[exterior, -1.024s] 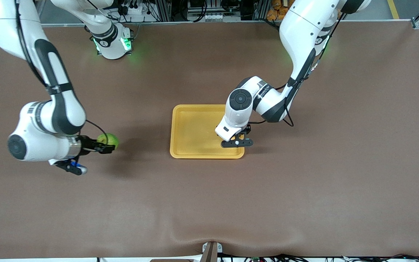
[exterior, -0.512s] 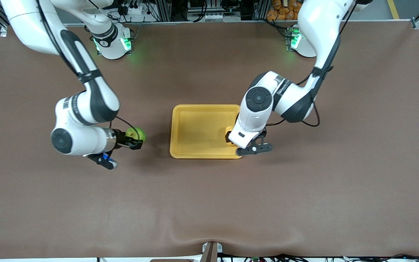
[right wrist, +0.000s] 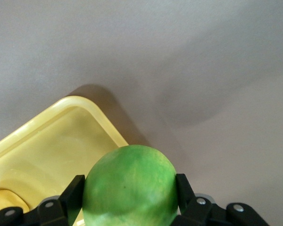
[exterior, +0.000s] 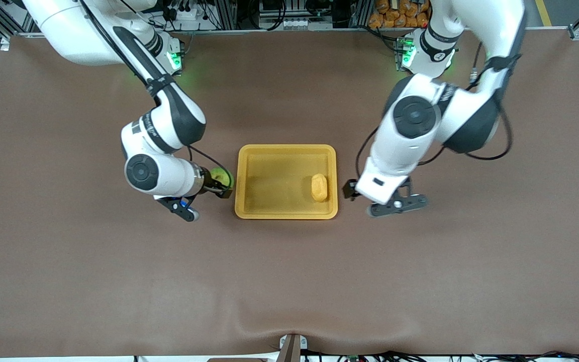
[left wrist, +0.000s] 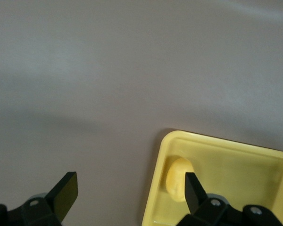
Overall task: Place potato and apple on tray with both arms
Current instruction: 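Carry the apple onto the tray while the left gripper withdraws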
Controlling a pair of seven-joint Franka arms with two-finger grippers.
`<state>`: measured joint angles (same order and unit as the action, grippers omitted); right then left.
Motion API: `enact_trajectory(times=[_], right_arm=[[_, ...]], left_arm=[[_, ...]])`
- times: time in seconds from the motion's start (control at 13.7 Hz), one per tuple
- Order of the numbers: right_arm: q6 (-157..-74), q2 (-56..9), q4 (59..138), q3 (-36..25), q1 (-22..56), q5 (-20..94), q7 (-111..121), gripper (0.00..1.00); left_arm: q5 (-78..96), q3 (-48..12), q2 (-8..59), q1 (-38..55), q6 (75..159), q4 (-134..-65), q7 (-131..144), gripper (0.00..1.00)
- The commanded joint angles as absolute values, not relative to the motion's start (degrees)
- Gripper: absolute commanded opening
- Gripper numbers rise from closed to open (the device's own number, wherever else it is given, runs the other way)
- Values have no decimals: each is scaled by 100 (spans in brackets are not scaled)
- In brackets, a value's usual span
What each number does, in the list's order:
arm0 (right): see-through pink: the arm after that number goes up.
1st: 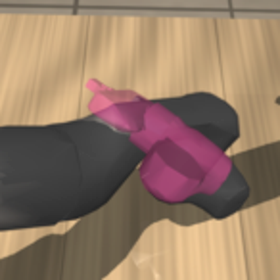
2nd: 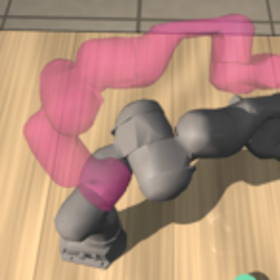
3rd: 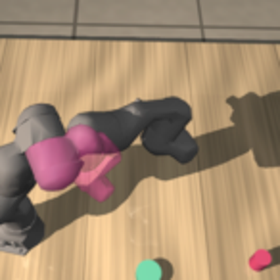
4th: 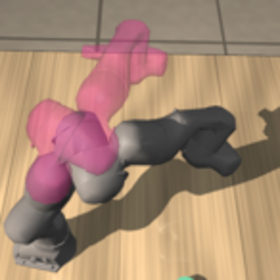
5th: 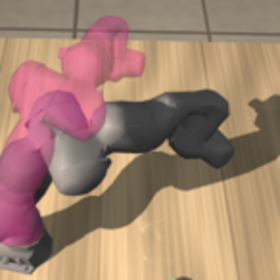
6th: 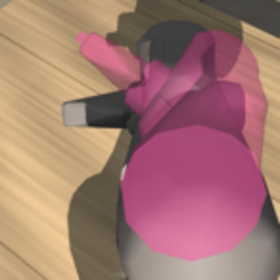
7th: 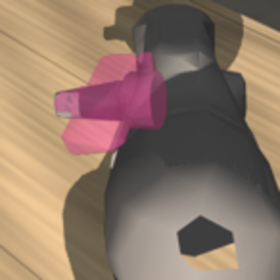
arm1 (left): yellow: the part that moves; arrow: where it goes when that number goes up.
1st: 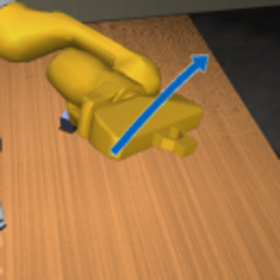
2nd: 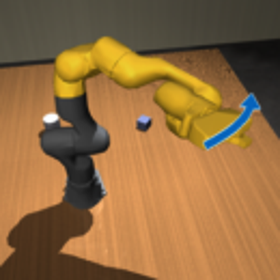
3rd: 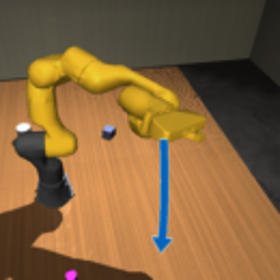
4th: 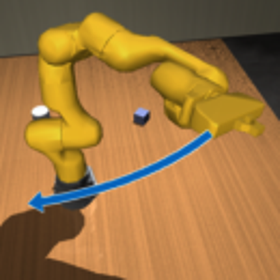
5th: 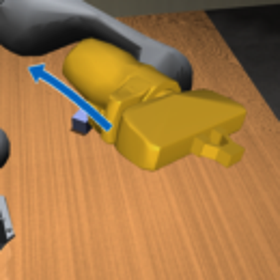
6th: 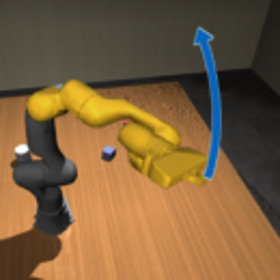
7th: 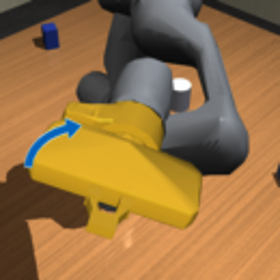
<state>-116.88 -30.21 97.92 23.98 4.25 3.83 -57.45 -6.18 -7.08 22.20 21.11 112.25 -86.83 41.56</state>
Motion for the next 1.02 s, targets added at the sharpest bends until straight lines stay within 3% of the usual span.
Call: enact_trajectory(times=[0.0, 0.95], right_arm=[[-12039, -3304, 9782, 2566, 500, 53, -6317, 0], [-13025, -3937, 9809, 2602, 1081, -386, -7479, 0]], left_arm=[[-659, -765, 1768, 1751, 10830, -8745, 3903, 100], [-703, -633, 668, 580, 9528, -8728, 1812, 100]])
